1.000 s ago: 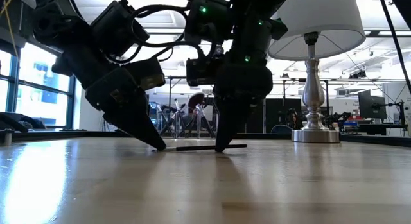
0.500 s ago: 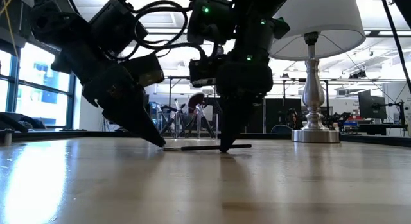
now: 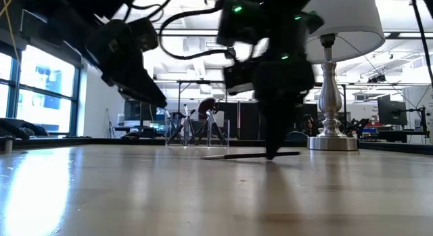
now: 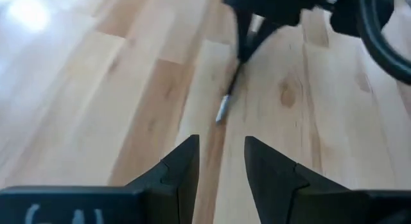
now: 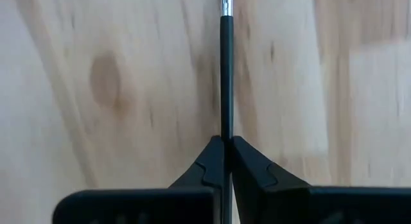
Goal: Put items in baskets/containers
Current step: Put the liner brush into the transparent organizer
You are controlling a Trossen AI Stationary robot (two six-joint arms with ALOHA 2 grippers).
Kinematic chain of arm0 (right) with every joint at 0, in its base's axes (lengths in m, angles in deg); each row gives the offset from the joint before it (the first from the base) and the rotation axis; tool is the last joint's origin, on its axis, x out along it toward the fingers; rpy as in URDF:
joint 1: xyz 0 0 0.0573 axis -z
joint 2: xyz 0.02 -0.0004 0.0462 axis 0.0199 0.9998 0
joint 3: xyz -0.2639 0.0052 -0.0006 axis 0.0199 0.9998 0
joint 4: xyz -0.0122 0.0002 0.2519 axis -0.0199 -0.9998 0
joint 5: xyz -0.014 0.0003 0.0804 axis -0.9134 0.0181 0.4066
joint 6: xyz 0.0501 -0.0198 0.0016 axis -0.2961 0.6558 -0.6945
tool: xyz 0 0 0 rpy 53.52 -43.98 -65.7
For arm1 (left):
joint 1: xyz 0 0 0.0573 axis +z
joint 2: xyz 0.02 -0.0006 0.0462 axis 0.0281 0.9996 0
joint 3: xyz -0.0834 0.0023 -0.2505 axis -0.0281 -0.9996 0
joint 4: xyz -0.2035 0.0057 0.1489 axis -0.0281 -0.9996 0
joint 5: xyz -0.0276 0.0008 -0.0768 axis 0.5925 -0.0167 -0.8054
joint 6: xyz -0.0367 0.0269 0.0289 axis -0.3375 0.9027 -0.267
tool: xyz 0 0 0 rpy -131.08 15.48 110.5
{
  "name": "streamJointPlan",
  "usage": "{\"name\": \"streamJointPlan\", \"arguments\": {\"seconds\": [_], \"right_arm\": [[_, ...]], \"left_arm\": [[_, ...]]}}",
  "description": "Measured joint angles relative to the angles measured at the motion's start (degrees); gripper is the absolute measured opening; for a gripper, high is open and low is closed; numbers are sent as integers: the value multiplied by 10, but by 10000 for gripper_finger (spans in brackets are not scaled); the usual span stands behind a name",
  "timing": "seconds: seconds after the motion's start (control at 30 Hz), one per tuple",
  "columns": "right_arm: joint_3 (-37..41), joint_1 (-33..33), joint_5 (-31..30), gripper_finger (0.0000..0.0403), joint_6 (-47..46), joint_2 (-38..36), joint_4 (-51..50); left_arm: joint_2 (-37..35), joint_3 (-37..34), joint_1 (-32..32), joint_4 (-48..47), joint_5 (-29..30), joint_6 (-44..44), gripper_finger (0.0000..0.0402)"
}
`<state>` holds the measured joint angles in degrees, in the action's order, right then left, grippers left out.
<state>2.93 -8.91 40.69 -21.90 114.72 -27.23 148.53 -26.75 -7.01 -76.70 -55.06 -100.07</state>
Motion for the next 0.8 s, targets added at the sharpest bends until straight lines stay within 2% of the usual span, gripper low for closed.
{"name": "streamJointPlan", "arguments": {"seconds": [0.17, 0.27, 0.37, 0.47, 0.6, 0.67, 0.8], "right_arm": [[85, -17, -14, 5, -53, -80, 58], [163, -29, -44, 5, -103, -154, 121], [245, -40, -91, 5, -157, -235, 223], [325, -45, -145, 5, -186, -310, 370], [400, -45, -203, 5, -131, -381, 580], [417, -43, -225, 5, -86, -401, 655], [411, -31, -218, 6, 12, -408, 735]], "left_arm": [[-62, -30, 0, -16, 31, -38, 122], [-84, -50, 0, 14, 35, -64, 122], [-88, -56, 0, 52, 36, -75, 122], [-88, -56, 0, 127, 36, -57, 122], [-69, -56, 0, 277, 42, -6, 122], [-64, -51, 0, 344, 51, 18, 122], [-51, -7, 0, 363, 58, 67, 122]]}}
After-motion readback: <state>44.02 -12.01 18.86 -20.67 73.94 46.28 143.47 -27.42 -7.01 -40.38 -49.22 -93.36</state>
